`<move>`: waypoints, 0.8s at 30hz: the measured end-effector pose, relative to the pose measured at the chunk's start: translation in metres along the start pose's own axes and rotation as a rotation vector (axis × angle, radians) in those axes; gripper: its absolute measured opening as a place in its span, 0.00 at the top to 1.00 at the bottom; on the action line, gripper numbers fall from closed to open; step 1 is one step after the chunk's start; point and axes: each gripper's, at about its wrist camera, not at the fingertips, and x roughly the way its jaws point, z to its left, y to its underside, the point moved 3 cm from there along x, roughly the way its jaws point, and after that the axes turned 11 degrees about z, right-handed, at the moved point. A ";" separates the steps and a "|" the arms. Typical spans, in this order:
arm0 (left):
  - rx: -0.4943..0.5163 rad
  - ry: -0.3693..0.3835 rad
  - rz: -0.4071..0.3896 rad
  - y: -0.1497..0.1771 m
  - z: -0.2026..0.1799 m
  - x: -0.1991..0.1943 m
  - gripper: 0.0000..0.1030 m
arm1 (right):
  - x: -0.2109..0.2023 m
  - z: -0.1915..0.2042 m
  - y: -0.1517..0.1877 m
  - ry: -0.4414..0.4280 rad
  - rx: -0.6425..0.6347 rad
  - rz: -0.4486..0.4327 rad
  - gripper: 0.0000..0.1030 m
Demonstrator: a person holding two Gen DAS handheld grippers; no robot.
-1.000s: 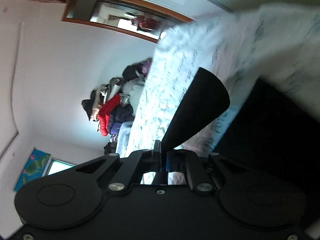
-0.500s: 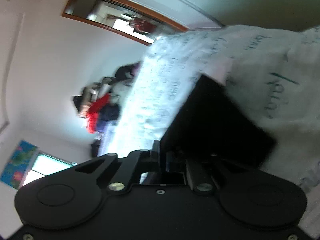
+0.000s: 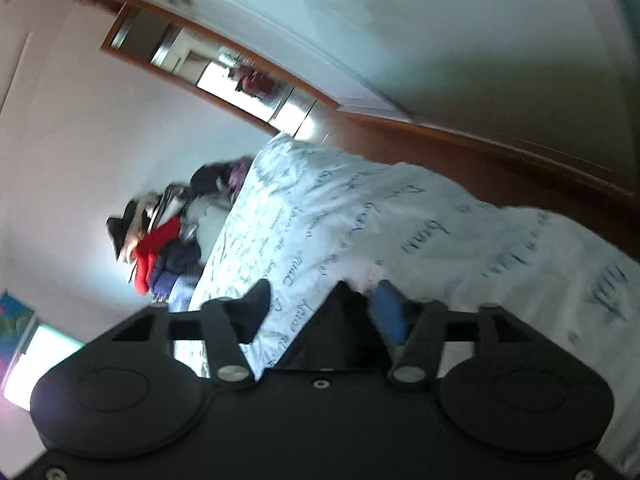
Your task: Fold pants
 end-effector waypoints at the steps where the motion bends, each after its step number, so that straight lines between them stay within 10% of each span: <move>1: 0.000 -0.013 -0.014 -0.001 0.000 0.000 0.50 | 0.006 -0.001 0.000 0.002 0.001 0.028 0.37; 19: -0.050 -0.076 0.061 0.001 0.015 0.062 0.50 | 0.066 0.034 0.004 0.200 -0.481 0.439 0.37; 24: -0.053 -0.082 0.029 0.000 0.017 0.061 0.38 | 0.032 0.055 0.000 -0.033 -0.498 0.370 0.56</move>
